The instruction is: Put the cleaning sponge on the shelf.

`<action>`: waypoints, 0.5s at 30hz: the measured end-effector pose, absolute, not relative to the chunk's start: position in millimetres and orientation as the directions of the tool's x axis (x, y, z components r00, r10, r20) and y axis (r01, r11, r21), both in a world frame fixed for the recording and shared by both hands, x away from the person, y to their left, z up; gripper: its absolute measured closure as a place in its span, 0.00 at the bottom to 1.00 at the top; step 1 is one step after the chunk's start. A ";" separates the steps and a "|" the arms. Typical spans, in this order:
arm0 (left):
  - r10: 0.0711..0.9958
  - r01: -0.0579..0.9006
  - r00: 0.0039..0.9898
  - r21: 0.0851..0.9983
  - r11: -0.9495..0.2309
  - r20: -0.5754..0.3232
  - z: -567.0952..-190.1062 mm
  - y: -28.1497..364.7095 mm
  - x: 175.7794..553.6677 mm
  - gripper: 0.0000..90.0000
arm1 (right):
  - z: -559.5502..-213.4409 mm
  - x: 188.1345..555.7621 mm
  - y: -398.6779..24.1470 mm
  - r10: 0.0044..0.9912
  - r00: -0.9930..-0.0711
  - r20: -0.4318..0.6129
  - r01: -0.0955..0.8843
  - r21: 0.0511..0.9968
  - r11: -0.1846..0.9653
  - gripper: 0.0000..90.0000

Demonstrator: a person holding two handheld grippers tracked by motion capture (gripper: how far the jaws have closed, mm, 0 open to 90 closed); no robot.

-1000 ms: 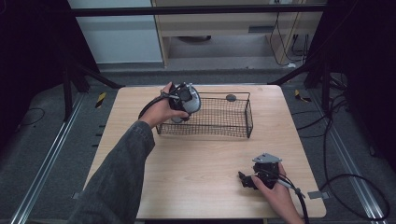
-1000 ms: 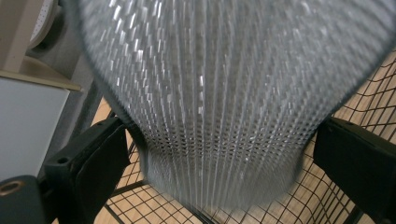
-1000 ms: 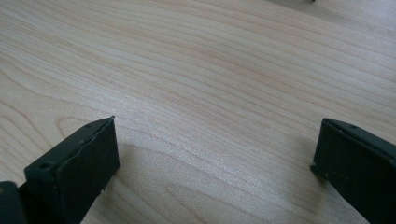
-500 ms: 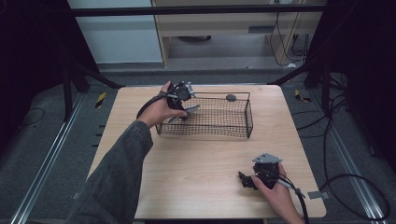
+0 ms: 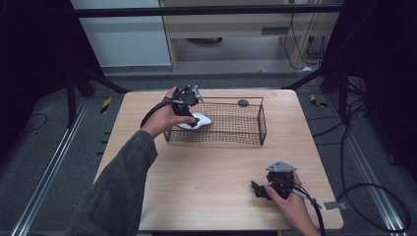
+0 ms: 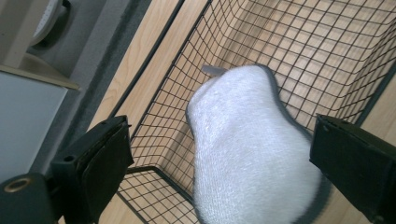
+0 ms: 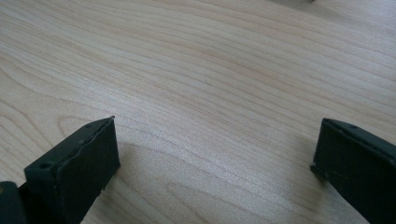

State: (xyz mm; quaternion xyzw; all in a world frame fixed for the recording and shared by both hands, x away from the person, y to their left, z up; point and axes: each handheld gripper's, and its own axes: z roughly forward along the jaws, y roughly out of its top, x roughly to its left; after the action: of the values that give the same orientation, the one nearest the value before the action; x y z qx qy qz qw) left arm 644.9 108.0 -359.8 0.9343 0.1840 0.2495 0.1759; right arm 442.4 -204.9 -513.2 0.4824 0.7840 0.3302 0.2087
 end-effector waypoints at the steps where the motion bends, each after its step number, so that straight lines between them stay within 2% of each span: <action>1: 0.429 0.251 0.806 0.420 -0.872 0.408 -359.5 107.6 643.3 0.05 | -513.1 442.5 -205.0 0.894 -0.449 -0.011 0.617 0.719 0.319 0.00; 15: 0.467 0.273 0.790 0.454 -0.848 0.398 -355.9 114.6 628.9 0.06 | -513.1 442.4 -204.8 0.895 -0.447 -0.008 0.621 0.717 0.316 0.00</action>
State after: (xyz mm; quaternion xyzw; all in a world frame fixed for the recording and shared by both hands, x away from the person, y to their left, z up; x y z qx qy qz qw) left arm 628.9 114.6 -355.9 0.9267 0.1995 0.2556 0.1898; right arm 442.4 -204.8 -513.1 0.4831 0.7842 0.3293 0.2078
